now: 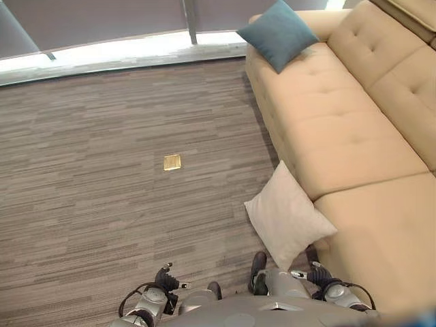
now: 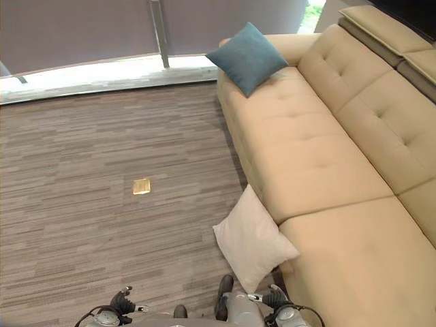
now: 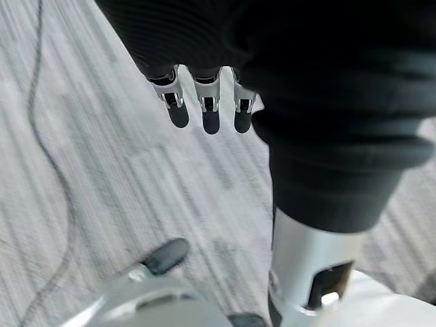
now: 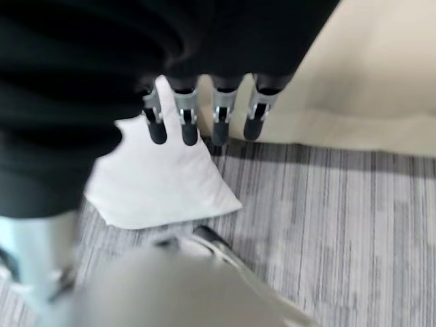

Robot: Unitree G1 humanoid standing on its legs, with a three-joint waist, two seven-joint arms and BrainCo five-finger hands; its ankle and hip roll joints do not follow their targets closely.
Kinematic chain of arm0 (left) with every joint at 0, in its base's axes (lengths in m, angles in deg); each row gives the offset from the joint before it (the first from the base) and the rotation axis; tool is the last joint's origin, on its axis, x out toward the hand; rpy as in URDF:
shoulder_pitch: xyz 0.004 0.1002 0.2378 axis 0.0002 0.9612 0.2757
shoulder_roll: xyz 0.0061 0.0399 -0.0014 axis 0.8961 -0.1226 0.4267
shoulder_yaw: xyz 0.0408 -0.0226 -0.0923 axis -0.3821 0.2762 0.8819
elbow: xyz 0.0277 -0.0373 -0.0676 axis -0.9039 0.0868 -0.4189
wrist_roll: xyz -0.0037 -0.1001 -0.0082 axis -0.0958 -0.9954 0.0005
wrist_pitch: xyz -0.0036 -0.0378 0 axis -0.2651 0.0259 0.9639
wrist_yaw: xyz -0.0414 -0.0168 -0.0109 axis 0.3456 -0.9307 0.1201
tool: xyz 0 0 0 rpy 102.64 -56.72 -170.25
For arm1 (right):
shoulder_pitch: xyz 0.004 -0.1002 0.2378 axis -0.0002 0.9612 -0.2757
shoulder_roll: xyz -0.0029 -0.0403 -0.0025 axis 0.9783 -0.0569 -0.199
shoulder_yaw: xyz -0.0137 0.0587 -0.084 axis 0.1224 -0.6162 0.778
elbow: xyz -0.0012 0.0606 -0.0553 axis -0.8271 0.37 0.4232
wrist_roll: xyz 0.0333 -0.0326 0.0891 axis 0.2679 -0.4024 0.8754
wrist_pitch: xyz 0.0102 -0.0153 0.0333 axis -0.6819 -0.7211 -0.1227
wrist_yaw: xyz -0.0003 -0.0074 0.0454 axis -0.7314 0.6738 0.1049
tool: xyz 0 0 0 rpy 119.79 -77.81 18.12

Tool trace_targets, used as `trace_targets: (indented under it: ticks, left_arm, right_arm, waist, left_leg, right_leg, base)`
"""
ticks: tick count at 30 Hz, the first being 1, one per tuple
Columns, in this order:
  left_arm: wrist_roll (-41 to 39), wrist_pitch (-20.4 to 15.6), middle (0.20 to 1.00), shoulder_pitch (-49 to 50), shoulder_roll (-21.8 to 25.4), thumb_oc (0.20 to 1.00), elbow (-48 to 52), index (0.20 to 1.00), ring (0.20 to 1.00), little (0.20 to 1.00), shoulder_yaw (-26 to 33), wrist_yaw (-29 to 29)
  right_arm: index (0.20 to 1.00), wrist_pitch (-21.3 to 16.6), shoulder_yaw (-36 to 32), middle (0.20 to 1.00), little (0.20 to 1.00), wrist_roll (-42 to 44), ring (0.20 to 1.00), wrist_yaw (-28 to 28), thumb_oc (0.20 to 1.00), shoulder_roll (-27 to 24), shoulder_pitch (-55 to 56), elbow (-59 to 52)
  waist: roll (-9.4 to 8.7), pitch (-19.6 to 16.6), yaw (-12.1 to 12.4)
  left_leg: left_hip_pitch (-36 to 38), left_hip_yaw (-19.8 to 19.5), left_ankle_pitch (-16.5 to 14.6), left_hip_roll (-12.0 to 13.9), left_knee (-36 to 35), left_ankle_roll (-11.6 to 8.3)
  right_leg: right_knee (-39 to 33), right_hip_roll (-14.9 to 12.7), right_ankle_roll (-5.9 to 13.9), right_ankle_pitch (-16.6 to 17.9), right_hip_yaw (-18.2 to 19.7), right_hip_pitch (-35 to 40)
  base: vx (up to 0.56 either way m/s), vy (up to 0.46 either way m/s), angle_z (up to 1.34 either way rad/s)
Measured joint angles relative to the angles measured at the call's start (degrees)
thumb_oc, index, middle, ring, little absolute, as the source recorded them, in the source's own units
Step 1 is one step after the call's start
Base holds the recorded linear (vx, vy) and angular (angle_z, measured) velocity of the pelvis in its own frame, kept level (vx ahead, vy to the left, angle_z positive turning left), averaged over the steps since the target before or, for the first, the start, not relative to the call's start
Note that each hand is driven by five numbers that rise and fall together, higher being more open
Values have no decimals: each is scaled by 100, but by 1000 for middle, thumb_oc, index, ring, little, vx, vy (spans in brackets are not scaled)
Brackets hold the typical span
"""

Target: Pick up all the scattered cushions and arrange them neatly on the sofa.

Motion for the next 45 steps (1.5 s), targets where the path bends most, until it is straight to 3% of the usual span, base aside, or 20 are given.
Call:
trace_targets:
  ticks: [2, 4, 5, 6, 8, 12, 14, 16, 17, 18, 23, 26, 27, 29, 30, 34, 36, 39, 42, 45]
  left_arm:
    - [-3, -12, 1000, 28, -61, 1000, 13, 1000, 1000, 1000, 35, 27]
    - [-4, -12, 1000, -64, -43, 1000, 15, 1000, 1000, 1000, 34, 39]
    - [-11, -10, 1000, -115, -8, 1000, 0, 1000, 1000, 1000, 30, 40]
    - [-32, -7, 1000, -215, 38, 1000, 0, 1000, 1000, 1000, 27, 39]
    - [-56, -10, 1000, -187, 34, 1000, -2, 1000, 1000, 1000, 31, 38]
    - [-54, -8, 1000, -351, 25, 1000, -5, 1000, 1000, 1000, 31, 40]
    - [-49, -8, 1000, -280, -3, 1000, 3, 1000, 1000, 1000, 7, 41]
    - [-43, 4, 1000, -169, -133, 1000, -5, 1000, 1000, 1000, -15, 44]
    - [-41, 17, 1000, -180, -140, 1000, -30, 1000, 1000, 1000, -42, 49]
    - [-41, 28, 1000, -138, -124, 1000, -18, 1000, 1000, 1000, -45, 48]
    - [-38, 30, 1000, -299, -12, 1000, -11, 1000, 1000, 1000, -46, 42]
    - [-38, 45, 1000, -254, 126, 1000, -19, 1000, 1000, 1000, -25, 41]
    - [-38, 46, 1000, -181, 190, 1000, -17, 1000, 1000, 1000, 16, 41]
    - [-39, 44, 1000, -185, 283, 1000, -13, 1000, 1000, 1000, 38, 42]
    - [-37, 43, 1000, -158, 239, 1000, -11, 1000, 1000, 1000, 28, 45]
    - [-4, 35, 1000, -169, 79, 1000, -2, 1000, 1000, 1000, -39, 44]
    - [2, 31, 1000, -186, 63, 1000, 0, 1000, 1000, 1000, -46, 49]
    - [-12, 28, 1000, -171, -1, 1000, -12, 1000, 1000, 1000, 26, 48]
    - [-3, 38, 1000, -304, -95, 1000, -17, 1000, 1000, 1000, -40, 112]
    - [1, 51, 1000, -334, -91, 1000, -14, 1000, 1000, 1000, -108, 128]
  right_arm:
    - [1000, -18, 87, 1000, 1000, 6, 1000, 25, 1000, -122, -3, 10]
    - [1000, -11, 113, 1000, 1000, 6, 1000, 30, 1000, -101, -28, 92]
    - [1000, 2, 118, 1000, 1000, 5, 1000, 31, 1000, -83, -52, 172]
    - [1000, 28, 183, 1000, 1000, 1, 1000, 41, 1000, -78, -157, 304]
    - [1000, 33, 190, 1000, 1000, -7, 1000, 80, 1000, -113, -223, 377]
    - [1000, 47, 182, 1000, 1000, -17, 1000, 123, 1000, -124, -129, 456]
    - [1000, 93, 92, 1000, 1000, -18, 1000, 122, 1000, -117, -77, 516]
    - [1000, 110, 81, 1000, 1000, -32, 1000, 114, 1000, -161, 47, 550]
    - [1000, 114, 94, 1000, 1000, -39, 1000, 114, 1000, -161, 50, 548]
    - [1000, 151, 95, 1000, 1000, -183, 1000, 106, 1000, -85, 4, 544]
    - [1000, 150, 133, 1000, 1000, -247, 1000, 63, 1000, 5, -202, 332]
    - [1000, 145, 212, 1000, 1000, -253, 1000, 76, 1000, -14, -418, 259]
    - [1000, 144, 205, 1000, 1000, -252, 1000, 93, 1000, -17, -399, 222]
    - [1000, 142, 211, 1000, 1000, -276, 1000, 100, 1000, 19, -365, 149]
    - [1000, 146, 207, 1000, 1000, -412, 1000, 114, 1000, 1, -364, 169]
    - [1000, 146, 149, 1000, 1000, -450, 1000, 146, 1000, -55, -151, 221]
    - [1000, 147, 149, 1000, 1000, -450, 1000, 166, 1000, -116, -149, 234]
    - [1000, 150, 197, 1000, 1000, -449, 1000, 246, 1000, -175, -149, 352]
    - [1000, 156, 338, 1000, 1000, -454, 1000, 263, 1000, -306, -159, 365]
    - [1000, 164, 318, 1000, 1000, -461, 1000, 266, 1000, -331, -142, 394]
  waist:
    - [42, -27, 58]
    - [-3, -14, -7]
    - [-79, 25, 39]
    - [-187, 85, 54]
    - [-135, 114, 72]
    - [-72, 157, 24]
    - [2, 139, -2]
    - [258, 24, -21]
    - [275, 22, -23]
    - [306, 11, 93]
    - [214, 42, 100]
    - [228, 255, 302]
    - [161, 241, 260]
    - [47, 272, 247]
    - [10, 243, 325]
    - [125, 222, 360]
    - [166, 202, 370]
    - [37, 145, 387]
    - [78, 61, 304]
    - [106, 25, 311]
  left_leg:
    - [-389, -472, -142, 14, 757, -181]
    - [-777, -907, -107, -39, 738, -333]
    - [-823, -1102, -45, -131, 278, -382]
    - [-833, -1538, 272, -211, -736, -450]
    - [-978, -1961, 688, -129, -1220, -471]
    - [-1194, -1968, 887, -120, -970, -451]
    - [-893, -1922, 947, -140, -1057, -320]
    - [-475, -1754, 921, -74, -1220, -26]
    - [-443, -1752, 925, -76, -1275, -23]
    - [-239, -1422, 909, -97, -1421, 125]
    - [-162, -845, 766, -512, -1383, 491]
    - [-160, -262, 669, -479, -1359, 645]
    - [-137, -213, 622, -483, -1376, 582]
    - [-117, -126, 632, -469, -1378, 537]
    - [-104, -44, 632, -362, -1353, 504]
    - [-225, -235, 454, -38, -925, 191]
    - [-372, -427, 447, -25, -660, 164]
    - [-548, -1197, 436, -169, 105, -217]
    - [-795, -1744, 450, -73, -70, -334]
    - [-805, -1770, 571, 222, -639, -277]
  right_leg:
    - [-465, 160, -116, 113, 196, 349]
    - [-764, 280, -145, 173, 447, 545]
    - [-788, 287, -149, 166, 604, 562]
    - [-785, 333, -151, 168, 912, 618]
    - [-786, 511, -148, 164, 1158, 718]
    - [-785, 736, -256, 34, 1517, 957]
    - [-779, 750, -242, 23, 1704, 1107]
    - [-744, 775, -215, -33, 1836, 1145]
    - [-731, 763, -215, -33, 1844, 1146]
    - [-345, 682, -52, -137, 1944, 984]
    - [834, 102, 325, -813, 1773, 264]
    - [1481, -428, 490, -877, 547, -250]
    - [1518, -596, 563, -832, 366, -298]
    - [1383, -618, 621, -765, 362, -291]
    - [1234, -722, 467, -649, -211, -173]
    - [518, -160, 240, -545, -16, 285]
    - [445, -115, 122, -526, -37, 309]
    - [9, -168, -135, -323, 191, 715]
    - [-265, -141, -28, -257, 276, 828]
    - [-367, -25, -35, -100, 415, 850]
  base:
    - [64, -3, -48]
    - [163, 33, -59]
    - [180, 71, -98]
    - [151, 90, -129]
    - [98, 111, -115]
    - [127, 200, -53]
    - [124, 226, -44]
    - [113, 250, -34]
    - [75, 240, -70]
    - [50, 220, -69]
    - [0, 155, -63]
    - [1, 57, -103]
    - [-14, -4, -41]
    - [-3, -77, -28]
    - [39, -141, -27]
    - [14, -77, 10]
    - [43, -2, 1]
    - [24, 82, -33]
    - [37, 158, -22]
    - [64, 172, -35]
